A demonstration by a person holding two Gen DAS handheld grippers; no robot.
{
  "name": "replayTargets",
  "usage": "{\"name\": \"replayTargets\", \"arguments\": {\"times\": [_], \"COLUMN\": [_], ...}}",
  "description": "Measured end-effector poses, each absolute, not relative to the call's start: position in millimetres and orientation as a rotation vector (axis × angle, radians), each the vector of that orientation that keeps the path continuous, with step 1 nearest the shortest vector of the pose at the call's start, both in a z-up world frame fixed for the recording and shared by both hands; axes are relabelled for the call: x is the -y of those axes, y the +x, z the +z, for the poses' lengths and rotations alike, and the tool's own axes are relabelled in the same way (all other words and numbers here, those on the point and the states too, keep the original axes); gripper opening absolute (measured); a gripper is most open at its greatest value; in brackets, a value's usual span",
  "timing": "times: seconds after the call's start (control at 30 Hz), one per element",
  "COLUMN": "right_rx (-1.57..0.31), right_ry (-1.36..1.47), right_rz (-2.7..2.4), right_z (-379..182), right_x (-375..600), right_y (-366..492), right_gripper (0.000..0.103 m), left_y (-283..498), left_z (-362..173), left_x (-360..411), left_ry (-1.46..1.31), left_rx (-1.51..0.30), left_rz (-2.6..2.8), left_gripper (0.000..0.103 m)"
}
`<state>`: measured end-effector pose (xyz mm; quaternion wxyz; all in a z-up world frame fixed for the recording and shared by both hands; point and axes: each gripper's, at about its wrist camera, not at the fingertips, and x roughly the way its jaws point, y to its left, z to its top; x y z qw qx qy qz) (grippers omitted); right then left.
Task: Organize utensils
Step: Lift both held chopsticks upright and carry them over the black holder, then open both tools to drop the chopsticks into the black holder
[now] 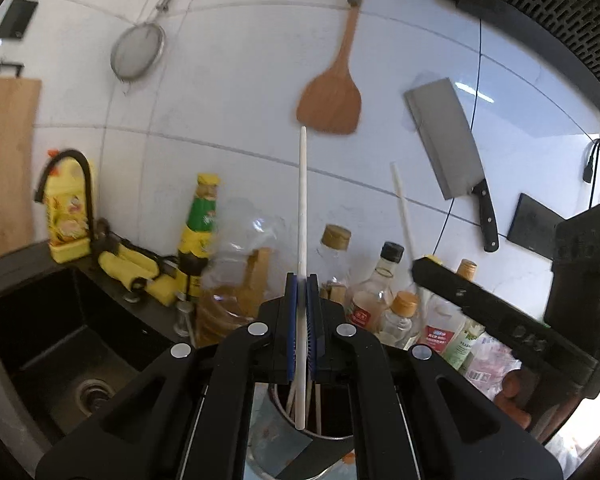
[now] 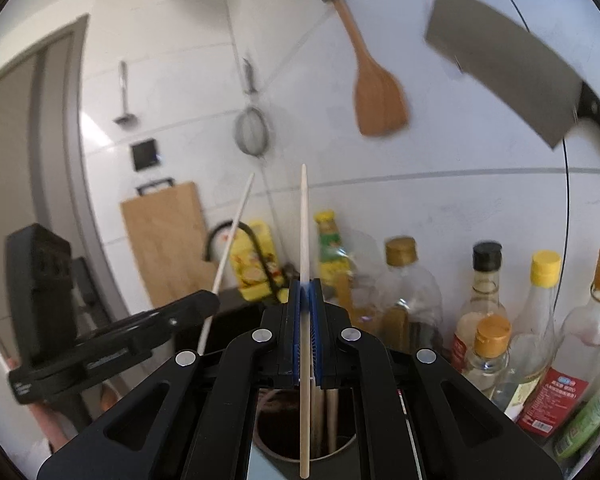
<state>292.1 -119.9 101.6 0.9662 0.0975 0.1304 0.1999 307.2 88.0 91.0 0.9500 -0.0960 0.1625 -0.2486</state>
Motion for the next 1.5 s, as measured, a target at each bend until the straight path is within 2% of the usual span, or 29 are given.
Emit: {"name": "replayTargets", "arguments": {"times": [0.33,0.6,1.17,1.3,1.4,1.47,1.5], "right_rx": [-0.278,-0.346,-0.427,-0.420,-0.422,-0.420,-0.414], "right_ry": [0.287,0.253,0.216,0.213,0.216,0.225,0.233], "right_rz": [0.384,0.341,0.356,0.337,0.339,0.340,0.338], "right_z": [65,35,18,23,28,32,34], "right_x": [124,119,118,123,127,129,131], "right_y": [333,338,325,318,313,312,309], "right_gripper": [0.005,0.005,0.007,0.009,0.011,0.029,0.035], "left_y": [333,333,318,311,303,296,292], "left_z": [52,26,21,28,35,40,42], "left_x": [-71,-52,-50,-55,-59,-61,-61], "left_ry": [-0.234,-0.200,-0.183,-0.188,-0.178,-0.170,-0.160], "left_rx": [-0.362,-0.396,-0.471,-0.458,-0.440,-0.431,-0.425], "left_rz": [-0.589,-0.584,-0.503,-0.486,-0.454,-0.440,-0.431], "left_gripper": [0.005,0.005,0.006,0.018,0.033,0.040,0.043]}}
